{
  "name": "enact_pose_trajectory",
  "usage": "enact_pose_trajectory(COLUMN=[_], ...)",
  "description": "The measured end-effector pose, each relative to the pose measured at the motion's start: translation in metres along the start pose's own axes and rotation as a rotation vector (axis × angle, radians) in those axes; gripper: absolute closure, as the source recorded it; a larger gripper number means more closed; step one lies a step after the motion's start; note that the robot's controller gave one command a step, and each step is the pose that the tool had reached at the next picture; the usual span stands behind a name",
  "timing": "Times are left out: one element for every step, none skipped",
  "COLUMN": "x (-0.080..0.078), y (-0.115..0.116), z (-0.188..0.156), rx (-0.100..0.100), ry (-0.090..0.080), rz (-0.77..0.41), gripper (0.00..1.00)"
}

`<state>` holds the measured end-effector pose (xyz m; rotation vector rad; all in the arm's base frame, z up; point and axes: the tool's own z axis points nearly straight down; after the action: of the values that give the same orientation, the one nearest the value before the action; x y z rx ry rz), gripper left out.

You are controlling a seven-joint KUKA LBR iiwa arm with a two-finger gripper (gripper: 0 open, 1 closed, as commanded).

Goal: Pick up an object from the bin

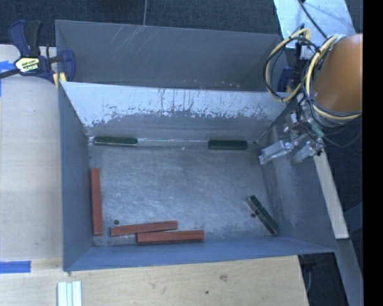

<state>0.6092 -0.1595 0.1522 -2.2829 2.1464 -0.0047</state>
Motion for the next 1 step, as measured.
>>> enact_pose_trajectory(x=[-0.0317], y=[0.0962], z=[0.0664], rx=[-0.009], ry=[-0.007], rz=[0.086], gripper=[0.00])
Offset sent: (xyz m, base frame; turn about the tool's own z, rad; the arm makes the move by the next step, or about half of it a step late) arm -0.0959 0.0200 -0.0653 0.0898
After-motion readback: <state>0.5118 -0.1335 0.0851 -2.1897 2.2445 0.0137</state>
